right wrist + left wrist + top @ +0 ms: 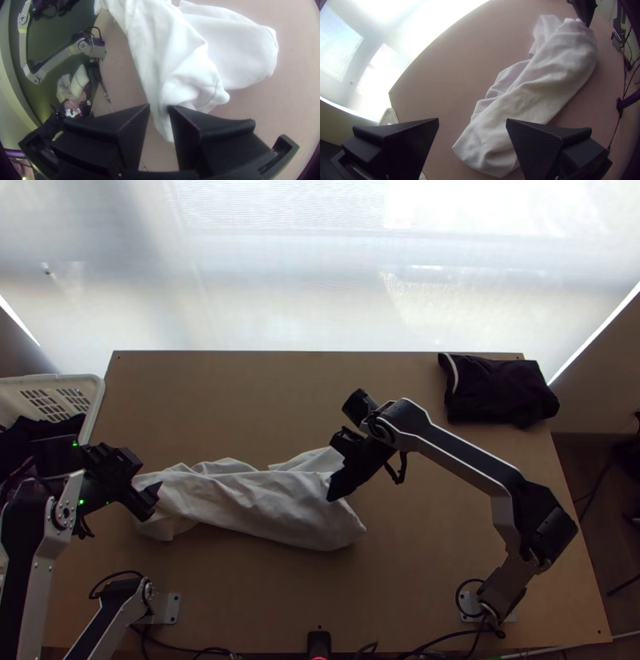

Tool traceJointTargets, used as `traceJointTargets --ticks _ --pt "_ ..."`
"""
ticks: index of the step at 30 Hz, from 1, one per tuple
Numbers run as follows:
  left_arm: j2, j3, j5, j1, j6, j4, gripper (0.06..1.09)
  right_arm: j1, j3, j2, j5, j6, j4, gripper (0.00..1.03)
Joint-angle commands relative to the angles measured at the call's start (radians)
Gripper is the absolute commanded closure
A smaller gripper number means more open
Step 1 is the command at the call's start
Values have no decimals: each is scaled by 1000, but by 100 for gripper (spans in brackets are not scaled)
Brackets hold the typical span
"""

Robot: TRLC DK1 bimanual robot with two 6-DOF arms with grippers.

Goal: Fold the t-shirt

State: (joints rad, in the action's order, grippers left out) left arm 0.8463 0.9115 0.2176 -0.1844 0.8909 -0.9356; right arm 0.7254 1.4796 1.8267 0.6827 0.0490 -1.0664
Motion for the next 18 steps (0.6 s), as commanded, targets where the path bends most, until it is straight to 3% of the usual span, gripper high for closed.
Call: traceJointTargets --ticks 1,4,18 --pt "117 -13 0 -4 54 44 11 8 1 2 28 8 5 93" --pt "128 -10 0 -9 54 64 11 6 2 -1 28 8 5 100" --pt "122 18 2 -44 56 69 11 -40 114 -149 25 3 -30 100"
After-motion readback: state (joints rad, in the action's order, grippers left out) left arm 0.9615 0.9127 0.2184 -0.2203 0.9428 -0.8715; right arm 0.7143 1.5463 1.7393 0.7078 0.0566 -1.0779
